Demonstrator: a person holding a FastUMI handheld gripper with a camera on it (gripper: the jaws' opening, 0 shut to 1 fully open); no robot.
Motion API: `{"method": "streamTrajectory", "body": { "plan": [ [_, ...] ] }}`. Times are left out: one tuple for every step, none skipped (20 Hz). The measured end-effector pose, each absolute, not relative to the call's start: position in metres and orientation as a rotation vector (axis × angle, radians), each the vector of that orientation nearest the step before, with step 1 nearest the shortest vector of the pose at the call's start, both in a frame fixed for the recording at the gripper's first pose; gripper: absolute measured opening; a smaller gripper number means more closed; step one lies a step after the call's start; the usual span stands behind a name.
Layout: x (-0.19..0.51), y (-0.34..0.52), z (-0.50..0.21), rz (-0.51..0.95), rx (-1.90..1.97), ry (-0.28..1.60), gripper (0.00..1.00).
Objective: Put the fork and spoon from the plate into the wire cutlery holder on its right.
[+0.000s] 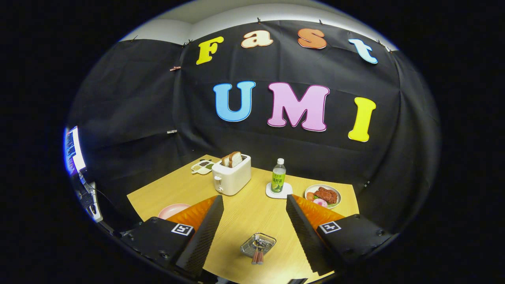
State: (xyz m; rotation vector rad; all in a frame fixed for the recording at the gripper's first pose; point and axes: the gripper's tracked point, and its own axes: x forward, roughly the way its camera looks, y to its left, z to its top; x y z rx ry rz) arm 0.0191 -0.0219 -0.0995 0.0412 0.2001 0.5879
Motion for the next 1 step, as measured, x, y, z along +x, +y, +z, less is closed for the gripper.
{"method": "streamTrajectory", "body": {
  "plan": [
    [0.019,-0.022,-0.0984,0.59,0.046,0.198,0.99]
  ]
}}
